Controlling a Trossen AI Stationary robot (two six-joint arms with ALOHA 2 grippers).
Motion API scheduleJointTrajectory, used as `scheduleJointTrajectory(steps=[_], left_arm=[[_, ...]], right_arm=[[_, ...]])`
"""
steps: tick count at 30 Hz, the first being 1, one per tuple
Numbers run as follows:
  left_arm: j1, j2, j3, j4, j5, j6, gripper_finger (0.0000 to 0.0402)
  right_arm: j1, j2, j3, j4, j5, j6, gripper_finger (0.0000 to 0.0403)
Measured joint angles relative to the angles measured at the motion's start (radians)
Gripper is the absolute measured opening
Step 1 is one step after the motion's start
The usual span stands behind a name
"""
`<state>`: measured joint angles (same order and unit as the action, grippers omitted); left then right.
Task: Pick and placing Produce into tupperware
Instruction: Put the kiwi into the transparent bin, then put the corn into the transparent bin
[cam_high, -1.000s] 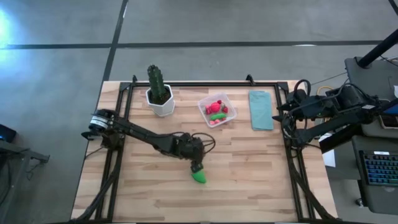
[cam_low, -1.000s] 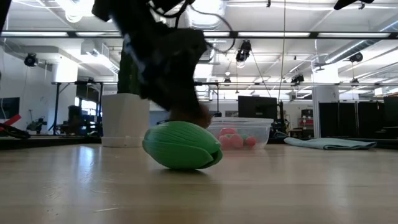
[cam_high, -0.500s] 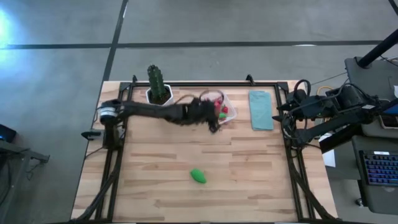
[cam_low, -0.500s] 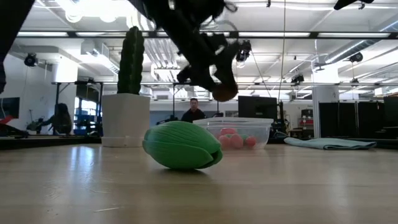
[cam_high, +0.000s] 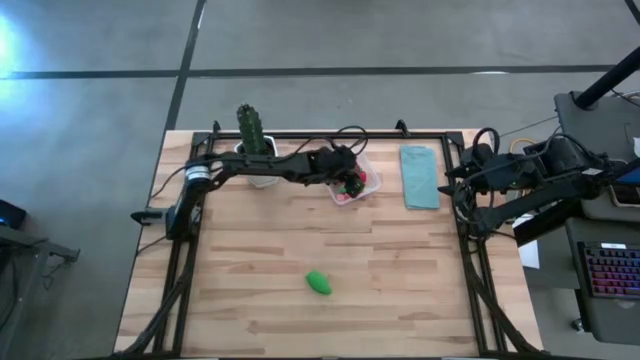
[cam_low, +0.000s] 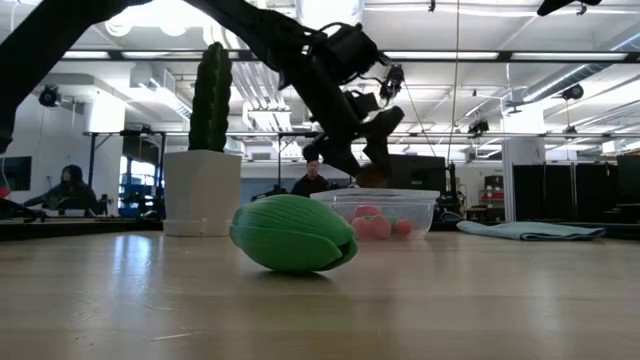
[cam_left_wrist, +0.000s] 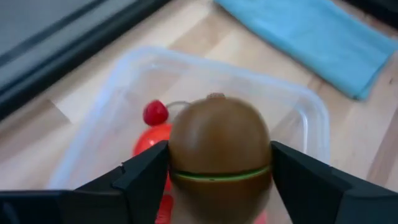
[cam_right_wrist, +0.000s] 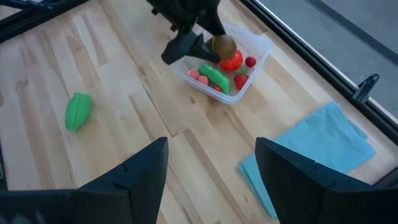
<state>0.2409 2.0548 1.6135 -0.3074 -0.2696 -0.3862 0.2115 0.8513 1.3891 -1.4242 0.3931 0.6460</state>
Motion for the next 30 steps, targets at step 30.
scheduleJointTrajectory(steps=[30], left_arm=[[-0.580, -0.263, -0.136, -0.374, 0.145, 0.560, 0.0310]], right_arm=[[0.000, -0.012, -0.011, -0.004, 0.061, -0.026, 0.0233]])
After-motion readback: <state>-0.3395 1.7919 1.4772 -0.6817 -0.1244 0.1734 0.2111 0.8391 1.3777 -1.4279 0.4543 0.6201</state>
